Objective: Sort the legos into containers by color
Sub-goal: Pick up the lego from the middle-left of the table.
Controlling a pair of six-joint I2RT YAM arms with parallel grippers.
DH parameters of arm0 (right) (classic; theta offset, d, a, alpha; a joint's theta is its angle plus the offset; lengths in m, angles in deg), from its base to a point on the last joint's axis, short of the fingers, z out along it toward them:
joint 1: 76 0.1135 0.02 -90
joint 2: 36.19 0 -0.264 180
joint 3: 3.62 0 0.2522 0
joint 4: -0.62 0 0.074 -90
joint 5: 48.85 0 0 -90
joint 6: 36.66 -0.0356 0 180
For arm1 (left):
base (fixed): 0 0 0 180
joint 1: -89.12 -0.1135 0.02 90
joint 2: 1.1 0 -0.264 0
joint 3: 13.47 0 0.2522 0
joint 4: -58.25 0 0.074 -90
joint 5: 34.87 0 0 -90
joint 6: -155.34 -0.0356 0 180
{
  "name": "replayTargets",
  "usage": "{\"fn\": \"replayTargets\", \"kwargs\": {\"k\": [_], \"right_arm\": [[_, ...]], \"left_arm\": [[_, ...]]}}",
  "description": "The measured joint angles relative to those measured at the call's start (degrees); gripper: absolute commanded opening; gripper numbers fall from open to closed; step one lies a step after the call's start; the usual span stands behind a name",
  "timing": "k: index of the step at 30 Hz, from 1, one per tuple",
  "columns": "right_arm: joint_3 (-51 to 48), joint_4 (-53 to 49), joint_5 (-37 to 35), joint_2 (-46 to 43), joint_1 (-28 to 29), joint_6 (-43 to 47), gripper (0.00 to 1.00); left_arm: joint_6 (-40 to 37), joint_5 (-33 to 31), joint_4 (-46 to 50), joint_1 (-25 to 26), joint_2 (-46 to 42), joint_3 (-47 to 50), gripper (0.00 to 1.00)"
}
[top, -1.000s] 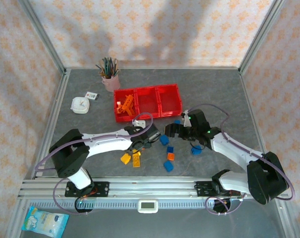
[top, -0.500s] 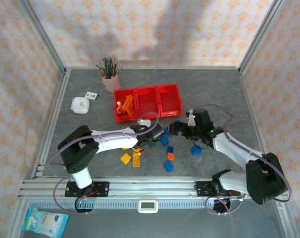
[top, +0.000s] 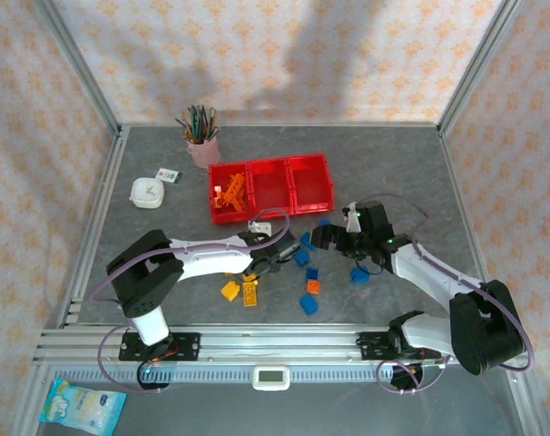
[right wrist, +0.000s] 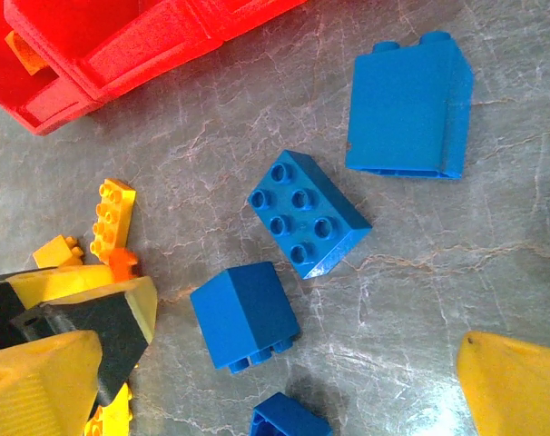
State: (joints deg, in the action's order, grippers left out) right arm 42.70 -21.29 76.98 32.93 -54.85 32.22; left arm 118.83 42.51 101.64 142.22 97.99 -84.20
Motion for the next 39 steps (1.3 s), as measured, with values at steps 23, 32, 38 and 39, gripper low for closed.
{"fn": "replayTargets", "kwargs": {"k": [23,32,38,39], "right_arm": [[-0.5,0.0,0.0,0.0,-0.3,0.0,1.00],[-0.5,0.0,0.0,0.0,-0.4,0.0,1.00],[-0.5,0.0,0.2,0.0,-0.4,0.0,1.00],[-0.5,0.0,0.3,0.0,-0.4,0.0,1.00]], "left_arm": [[-0.2,0.1,-0.4,-0.1,3.1,-1.8,0.50],[-1.1,0.2,-0.7,-0.2,3.4,-2.1,0.29],[-1.2,0.1,-0.8,-0.3,3.4,-2.1,0.15],[-1.3,0.2,-0.8,-0.3,3.4,-2.1,0.14]]}}
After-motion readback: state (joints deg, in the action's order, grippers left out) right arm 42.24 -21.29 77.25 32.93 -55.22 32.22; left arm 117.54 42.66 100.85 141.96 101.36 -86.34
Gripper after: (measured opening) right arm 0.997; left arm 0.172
